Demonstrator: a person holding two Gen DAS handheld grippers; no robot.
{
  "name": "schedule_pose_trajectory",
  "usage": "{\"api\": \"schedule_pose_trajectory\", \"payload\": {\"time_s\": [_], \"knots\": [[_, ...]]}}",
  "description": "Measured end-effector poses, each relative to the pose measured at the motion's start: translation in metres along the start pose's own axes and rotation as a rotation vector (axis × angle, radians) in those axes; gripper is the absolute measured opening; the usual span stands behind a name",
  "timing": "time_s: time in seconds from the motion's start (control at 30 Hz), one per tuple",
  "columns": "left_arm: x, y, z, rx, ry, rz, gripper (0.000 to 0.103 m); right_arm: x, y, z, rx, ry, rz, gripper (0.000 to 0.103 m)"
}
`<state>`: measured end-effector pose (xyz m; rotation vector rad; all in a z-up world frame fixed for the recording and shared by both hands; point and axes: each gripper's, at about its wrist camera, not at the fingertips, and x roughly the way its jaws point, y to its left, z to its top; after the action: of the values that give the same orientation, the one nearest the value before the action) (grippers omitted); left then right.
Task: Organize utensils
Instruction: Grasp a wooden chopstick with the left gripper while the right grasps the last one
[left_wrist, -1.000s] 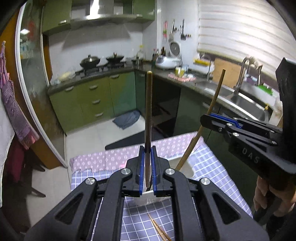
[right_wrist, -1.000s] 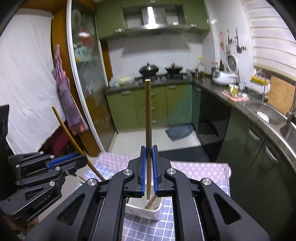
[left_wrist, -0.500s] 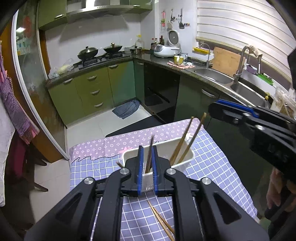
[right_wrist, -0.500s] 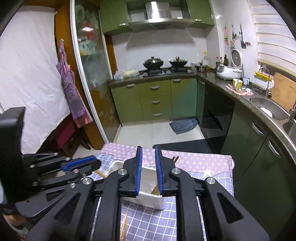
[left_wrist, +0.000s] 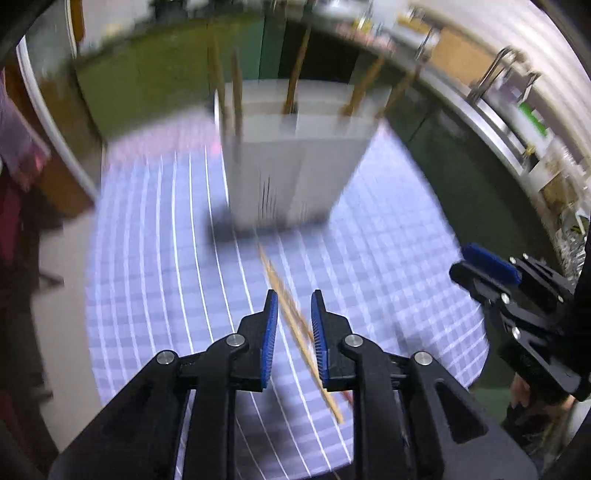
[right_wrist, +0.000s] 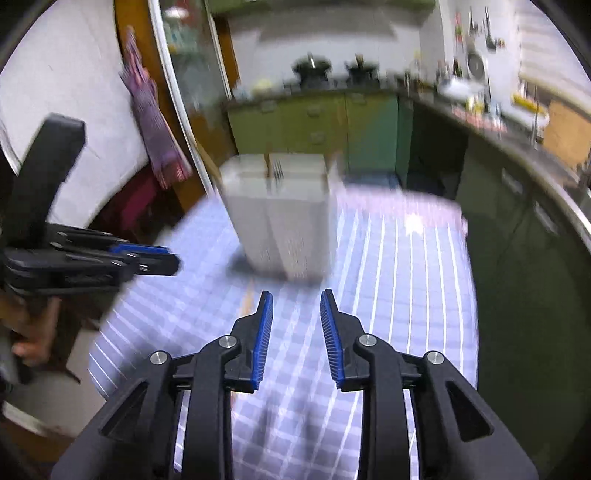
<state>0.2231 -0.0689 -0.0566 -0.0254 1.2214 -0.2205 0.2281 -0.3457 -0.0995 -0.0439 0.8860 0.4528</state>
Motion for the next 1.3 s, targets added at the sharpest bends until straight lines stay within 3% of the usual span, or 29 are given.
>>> {"api": "schedule_pose_trajectory", "payload": {"time_s": [0.07, 0.27, 0.77, 1.07, 1.1, 1.13, 1.3], "knots": [[0.026, 0.002, -0.009, -0.032, 0.086, -0.008, 0.018, 0.018, -0.007, -0.014, 0.033, 0.047, 0.003, 0.027], [0.076, 0.006, -0.014, -0.114, 0.201, 0.003, 0.018, 0.05, -0.031, -0.027, 0.068, 0.119, -0.068, 0.027], [0.121, 0.0, 0.001, -0.139, 0.27, 0.112, 0.018, 0.067, -0.026, -0.017, 0.053, 0.149, -0.053, 0.029], [0.141, -0.011, 0.014, -0.15, 0.299, 0.125, 0.017, 0.06, -0.029, -0.018, 0.058, 0.137, -0.041, 0.029], [0.143, -0.011, 0.016, -0.153, 0.302, 0.123, 0.016, 0.059, -0.03, -0.019, 0.06, 0.136, -0.041, 0.029], [0.144, -0.012, 0.018, -0.153, 0.305, 0.121, 0.009, 0.058, -0.031, -0.02, 0.061, 0.136, -0.04, 0.029], [0.146, -0.008, 0.024, -0.141, 0.31, 0.109, 0.007, 0.055, -0.038, -0.023, 0.076, 0.137, -0.044, 0.029]]}}
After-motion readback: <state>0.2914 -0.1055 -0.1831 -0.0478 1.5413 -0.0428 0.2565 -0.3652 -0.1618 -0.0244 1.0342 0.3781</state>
